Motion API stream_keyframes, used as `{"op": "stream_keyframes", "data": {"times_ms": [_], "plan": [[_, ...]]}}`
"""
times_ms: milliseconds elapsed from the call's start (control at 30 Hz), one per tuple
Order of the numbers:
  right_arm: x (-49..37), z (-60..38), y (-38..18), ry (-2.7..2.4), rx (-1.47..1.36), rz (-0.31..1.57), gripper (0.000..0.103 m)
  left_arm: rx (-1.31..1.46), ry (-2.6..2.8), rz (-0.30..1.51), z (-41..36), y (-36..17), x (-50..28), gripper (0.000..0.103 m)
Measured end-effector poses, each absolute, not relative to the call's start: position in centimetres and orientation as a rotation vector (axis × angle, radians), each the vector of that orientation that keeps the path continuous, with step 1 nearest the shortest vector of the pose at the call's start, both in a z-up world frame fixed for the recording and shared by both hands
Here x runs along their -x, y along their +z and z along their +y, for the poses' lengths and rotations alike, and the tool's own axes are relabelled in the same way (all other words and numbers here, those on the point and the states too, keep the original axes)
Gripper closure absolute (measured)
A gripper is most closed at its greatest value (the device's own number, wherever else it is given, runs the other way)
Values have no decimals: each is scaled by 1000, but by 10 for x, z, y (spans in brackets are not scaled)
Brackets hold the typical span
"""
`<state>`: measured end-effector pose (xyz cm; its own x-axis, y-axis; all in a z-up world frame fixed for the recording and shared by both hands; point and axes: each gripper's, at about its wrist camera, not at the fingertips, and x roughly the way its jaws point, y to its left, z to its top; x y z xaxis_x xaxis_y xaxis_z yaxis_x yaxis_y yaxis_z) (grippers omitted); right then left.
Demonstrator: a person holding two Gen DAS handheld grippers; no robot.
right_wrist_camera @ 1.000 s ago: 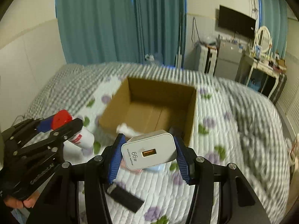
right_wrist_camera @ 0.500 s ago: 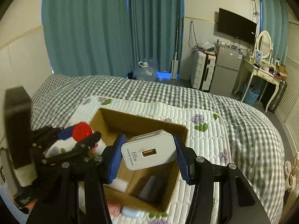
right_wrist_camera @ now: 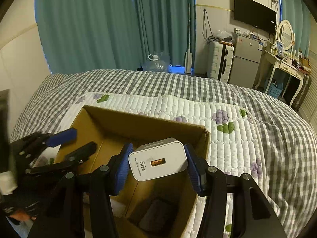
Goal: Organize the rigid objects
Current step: 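Release the bottle into the box with the left gripper while the right gripper drops the charger in, then grasp the black remote control with the right gripper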
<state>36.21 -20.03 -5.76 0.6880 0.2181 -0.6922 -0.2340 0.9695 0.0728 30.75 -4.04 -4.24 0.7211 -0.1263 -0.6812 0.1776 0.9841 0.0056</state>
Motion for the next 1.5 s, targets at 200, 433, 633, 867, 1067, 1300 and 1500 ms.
{"op": "stream_keyframes", "data": {"times_ms": [200, 433, 633, 867, 1067, 1300, 1500], "plan": [[-342, -207, -45, 237, -23, 747, 29, -54, -154, 714, -26, -15, -270, 28], [-270, -202, -16, 245, 32, 729, 24, -29, -112, 753, -2, 4, -199, 9], [-203, -184, -20, 290, 70, 726, 22, -3, -75, 796, 15, -6, -136, 7], [-166, -148, -93, 392, 117, 879, 22, -40, 6, 782, 21, -44, -100, 7], [-161, -121, -159, 462, 174, 1002, 22, -45, 49, 801, 27, -80, -106, 7], [-166, -101, -193, 527, 198, 1080, 22, -44, 69, 835, 34, -101, -110, 7], [-162, -98, -192, 550, 203, 1068, 40, -18, 75, 861, 41, -106, -112, 7]]}}
